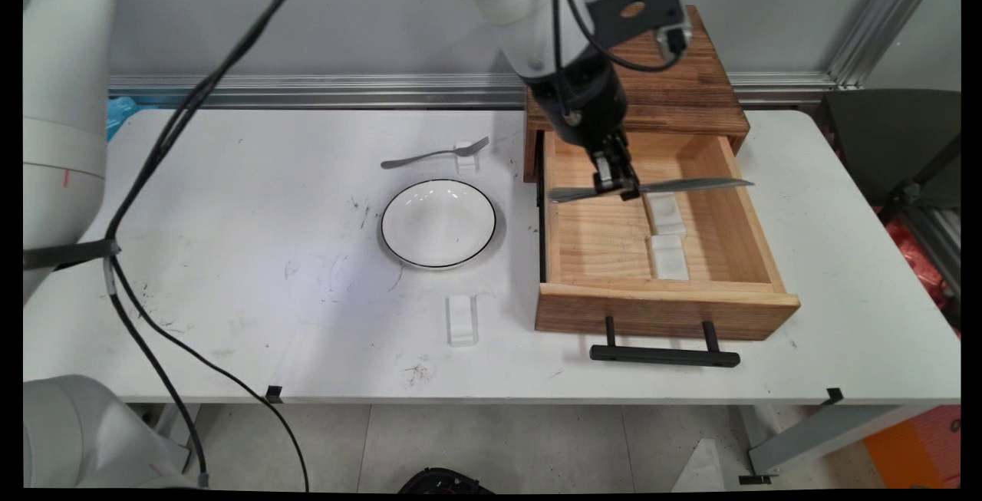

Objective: Place the picked object into the drawer

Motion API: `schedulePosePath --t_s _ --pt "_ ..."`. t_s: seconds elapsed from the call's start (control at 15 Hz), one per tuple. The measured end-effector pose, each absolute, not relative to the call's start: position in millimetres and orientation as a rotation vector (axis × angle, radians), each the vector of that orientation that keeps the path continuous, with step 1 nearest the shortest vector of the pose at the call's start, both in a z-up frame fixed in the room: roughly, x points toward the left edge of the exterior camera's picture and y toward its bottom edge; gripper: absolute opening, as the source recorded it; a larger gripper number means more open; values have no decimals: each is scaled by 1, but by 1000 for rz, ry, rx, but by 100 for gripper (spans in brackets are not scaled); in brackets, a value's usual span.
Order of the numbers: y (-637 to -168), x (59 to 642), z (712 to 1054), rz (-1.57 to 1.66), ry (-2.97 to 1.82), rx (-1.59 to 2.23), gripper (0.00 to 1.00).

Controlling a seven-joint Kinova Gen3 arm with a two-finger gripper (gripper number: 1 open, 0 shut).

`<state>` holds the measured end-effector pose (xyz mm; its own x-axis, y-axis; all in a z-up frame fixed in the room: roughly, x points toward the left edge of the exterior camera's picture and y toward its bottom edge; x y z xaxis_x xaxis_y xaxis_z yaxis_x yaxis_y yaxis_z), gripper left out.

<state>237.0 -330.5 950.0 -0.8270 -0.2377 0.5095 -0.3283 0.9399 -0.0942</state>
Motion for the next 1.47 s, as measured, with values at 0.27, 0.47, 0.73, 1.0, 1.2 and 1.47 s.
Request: schedulePosePath --t_s 0.27,0.47,0.73,1.0,1.2,1.47 --pt "-339 219 934 251 -2596 396 0" --pt "-345 211 920 258 -2610 396 0" --pt "-351 205 902 258 -2622 398 0" --pt "-352 200 887 246 -2623 412 0" --pt "-353 197 878 239 -2621 420 0" --pt "-354 195 865 230 -2615 442 0"
